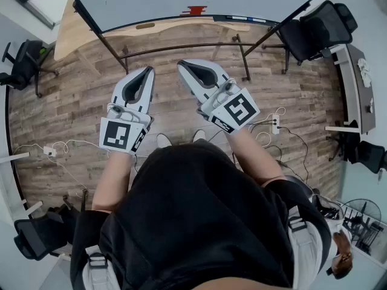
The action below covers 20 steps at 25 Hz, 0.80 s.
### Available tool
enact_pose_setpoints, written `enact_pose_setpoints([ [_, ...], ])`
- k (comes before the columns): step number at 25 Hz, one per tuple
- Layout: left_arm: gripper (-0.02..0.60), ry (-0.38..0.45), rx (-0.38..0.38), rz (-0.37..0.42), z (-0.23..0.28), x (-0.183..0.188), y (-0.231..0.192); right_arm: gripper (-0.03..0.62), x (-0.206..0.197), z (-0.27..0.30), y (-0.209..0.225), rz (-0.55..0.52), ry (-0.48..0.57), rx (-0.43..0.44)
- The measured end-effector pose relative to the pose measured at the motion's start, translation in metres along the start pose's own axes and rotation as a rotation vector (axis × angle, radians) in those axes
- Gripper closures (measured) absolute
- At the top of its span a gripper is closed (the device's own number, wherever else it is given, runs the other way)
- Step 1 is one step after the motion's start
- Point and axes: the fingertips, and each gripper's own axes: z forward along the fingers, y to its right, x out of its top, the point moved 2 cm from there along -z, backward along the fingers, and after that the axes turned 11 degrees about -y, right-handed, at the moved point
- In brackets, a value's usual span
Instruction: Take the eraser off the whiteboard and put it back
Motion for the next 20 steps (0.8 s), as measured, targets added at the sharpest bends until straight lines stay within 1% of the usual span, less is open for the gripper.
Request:
enact_pose_setpoints([
  [4,0.586,-0.011,0.003,0.000,0.004,-0.003,0.018,0.592,-0.007,-0.013,0.006,0.026,-0.005,0.008],
  [7,0.586,-0.019,0.009,-0.006,0.004,-0.006,0.023,0.592,-0.013,-0.016,0.008,0.036,-0.016,0.016],
  [12,0.586,-0.024,0.004,-0.013,0.003,-0.010,0.023,0.592,-0.018,-0.013,0.003,0.042,-0.027,0.026],
  [20,0.586,-0.025,-0.028,-0.017,-0.010,-0.017,0.008,0.592,-0.022,0.003,-0.012,0.071,-0.032,0.001],
])
